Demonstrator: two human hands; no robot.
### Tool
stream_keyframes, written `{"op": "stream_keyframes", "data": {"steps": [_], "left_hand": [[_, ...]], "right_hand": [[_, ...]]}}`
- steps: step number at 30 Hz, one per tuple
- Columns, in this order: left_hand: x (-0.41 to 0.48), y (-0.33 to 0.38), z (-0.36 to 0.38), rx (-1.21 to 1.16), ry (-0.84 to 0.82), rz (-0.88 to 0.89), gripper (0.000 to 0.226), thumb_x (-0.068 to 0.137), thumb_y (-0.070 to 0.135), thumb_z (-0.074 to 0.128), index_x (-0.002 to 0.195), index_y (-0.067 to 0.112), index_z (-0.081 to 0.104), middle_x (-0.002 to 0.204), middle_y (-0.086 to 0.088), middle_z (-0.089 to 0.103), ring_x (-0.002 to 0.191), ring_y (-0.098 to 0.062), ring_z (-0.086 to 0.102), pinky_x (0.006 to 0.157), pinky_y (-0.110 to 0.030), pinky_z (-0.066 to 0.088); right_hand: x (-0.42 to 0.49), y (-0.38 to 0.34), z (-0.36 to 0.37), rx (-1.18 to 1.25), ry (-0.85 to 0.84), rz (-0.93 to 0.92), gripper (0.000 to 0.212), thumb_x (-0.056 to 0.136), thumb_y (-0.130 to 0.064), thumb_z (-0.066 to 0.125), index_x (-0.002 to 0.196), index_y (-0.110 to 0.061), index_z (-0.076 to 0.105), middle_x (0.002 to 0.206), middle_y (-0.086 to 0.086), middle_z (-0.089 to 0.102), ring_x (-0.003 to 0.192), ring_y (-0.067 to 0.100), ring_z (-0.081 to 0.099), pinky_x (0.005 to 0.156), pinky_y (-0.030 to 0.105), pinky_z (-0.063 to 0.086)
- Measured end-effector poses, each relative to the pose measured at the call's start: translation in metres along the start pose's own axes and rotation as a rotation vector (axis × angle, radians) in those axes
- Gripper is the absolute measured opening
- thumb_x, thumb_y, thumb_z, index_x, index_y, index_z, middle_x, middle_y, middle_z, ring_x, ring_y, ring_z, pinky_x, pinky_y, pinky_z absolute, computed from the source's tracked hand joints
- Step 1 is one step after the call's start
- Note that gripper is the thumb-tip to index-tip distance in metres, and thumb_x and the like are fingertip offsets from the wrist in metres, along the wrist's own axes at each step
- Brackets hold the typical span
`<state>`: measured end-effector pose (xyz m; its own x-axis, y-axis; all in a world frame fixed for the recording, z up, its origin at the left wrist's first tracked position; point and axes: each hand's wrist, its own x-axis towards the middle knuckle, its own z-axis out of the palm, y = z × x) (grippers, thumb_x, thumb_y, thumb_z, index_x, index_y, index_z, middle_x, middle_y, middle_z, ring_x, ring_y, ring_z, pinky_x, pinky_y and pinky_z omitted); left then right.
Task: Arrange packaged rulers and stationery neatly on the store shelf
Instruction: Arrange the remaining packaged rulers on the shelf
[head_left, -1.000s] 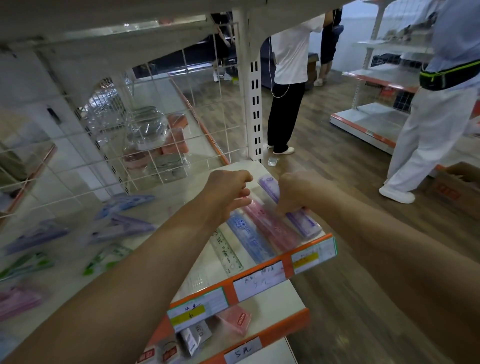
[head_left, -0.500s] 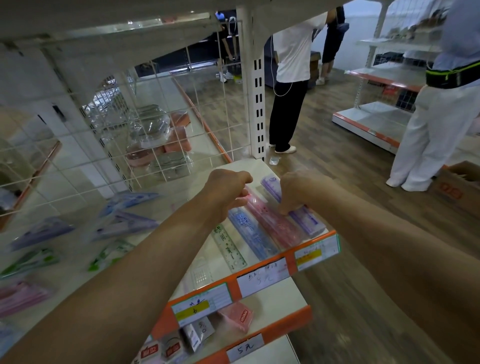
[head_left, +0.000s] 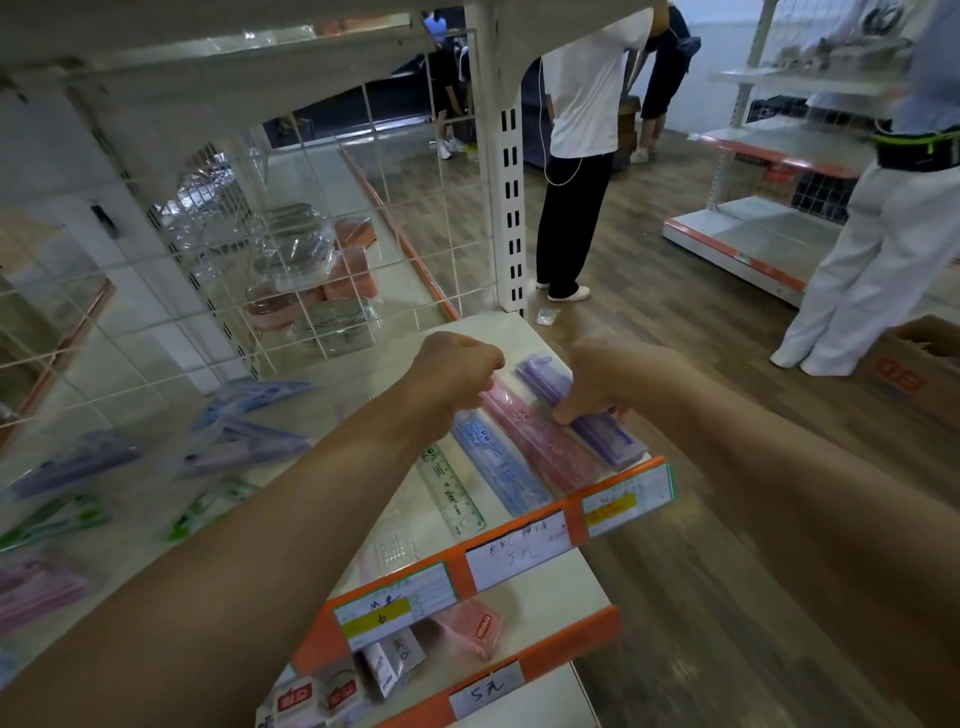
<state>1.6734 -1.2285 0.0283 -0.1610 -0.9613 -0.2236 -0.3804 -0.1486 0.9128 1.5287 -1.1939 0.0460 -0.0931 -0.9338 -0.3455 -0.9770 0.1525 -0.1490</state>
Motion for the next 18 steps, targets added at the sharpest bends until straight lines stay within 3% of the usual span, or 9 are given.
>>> {"op": "stream_keyframes", "data": {"steps": [3,5,7,9,11,13,15,18], "left_hand": [[0.011,0.003,0.005,0.526,0.035,0.272,0.028,0.09,0.008,0.054,0.116,0.009,0.064,0.11,-0.005,0.064,0.103,-0.02,0.058,0.087,-0.033,0.05],[0.023,0.007,0.009,0.852,0.024,0.407,0.039,0.09,0.01,0.055,0.128,0.016,0.057,0.13,-0.003,0.057,0.118,-0.021,0.053,0.098,-0.036,0.045],[0.037,0.012,0.015,1.096,-0.073,0.538,0.049,0.089,0.009,0.056,0.135,0.022,0.048,0.137,0.0,0.05,0.126,-0.021,0.044,0.1,-0.038,0.043],[0.049,0.018,0.023,1.325,-0.234,0.677,0.058,0.086,0.01,0.06,0.138,0.028,0.043,0.138,0.003,0.048,0.127,-0.019,0.041,0.099,-0.041,0.043],[0.053,0.024,0.03,1.487,-0.369,0.737,0.064,0.084,0.01,0.062,0.14,0.032,0.04,0.135,0.005,0.05,0.123,-0.019,0.045,0.096,-0.035,0.044],[0.055,0.03,0.035,1.592,-0.422,0.753,0.063,0.085,0.011,0.062,0.141,0.03,0.039,0.13,0.005,0.053,0.119,-0.019,0.05,0.086,-0.026,0.042],[0.057,0.032,0.039,1.653,-0.432,0.778,0.058,0.086,0.014,0.063,0.139,0.026,0.043,0.129,0.004,0.055,0.117,-0.02,0.053,0.086,-0.03,0.045],[0.061,0.032,0.042,1.711,-0.441,0.788,0.053,0.084,0.019,0.065,0.134,0.026,0.048,0.124,0.002,0.059,0.112,-0.023,0.057,0.09,-0.038,0.049]], "right_hand": [[0.003,0.005,0.001,0.073,-0.021,0.01,0.046,0.081,-0.03,0.073,0.113,-0.001,0.058,0.102,0.012,0.065,0.092,0.027,0.068,0.082,0.039,0.057],[0.003,0.008,0.002,0.102,-0.026,0.008,0.045,0.08,-0.031,0.073,0.112,-0.003,0.056,0.102,0.013,0.065,0.091,0.027,0.068,0.081,0.039,0.057],[0.001,0.01,0.004,0.076,-0.024,-0.004,0.042,0.08,-0.033,0.072,0.106,-0.005,0.056,0.097,0.01,0.063,0.089,0.025,0.066,0.082,0.037,0.057],[-0.001,0.01,0.007,-0.011,0.022,-0.021,0.033,0.081,-0.036,0.07,0.084,-0.007,0.052,0.079,0.005,0.056,0.07,0.018,0.061,0.07,0.03,0.055],[0.0,0.009,0.01,-0.096,0.088,-0.038,0.039,0.081,-0.036,0.069,0.067,-0.011,0.042,0.063,0.0,0.047,0.052,0.013,0.047,0.056,0.024,0.045],[0.001,0.009,0.012,-0.145,0.132,-0.062,0.036,0.08,-0.035,0.068,0.067,-0.012,0.043,0.059,-0.001,0.044,0.051,0.014,0.046,0.055,0.025,0.043],[-0.001,0.009,0.012,-0.152,0.132,-0.069,0.036,0.08,-0.035,0.067,0.07,-0.014,0.039,0.059,-0.002,0.042,0.057,0.017,0.049,0.058,0.028,0.044],[-0.005,0.01,0.01,-0.127,0.083,-0.055,0.036,0.082,-0.037,0.067,0.074,-0.017,0.039,0.061,0.0,0.044,0.049,0.014,0.043,0.05,0.024,0.039]]}}
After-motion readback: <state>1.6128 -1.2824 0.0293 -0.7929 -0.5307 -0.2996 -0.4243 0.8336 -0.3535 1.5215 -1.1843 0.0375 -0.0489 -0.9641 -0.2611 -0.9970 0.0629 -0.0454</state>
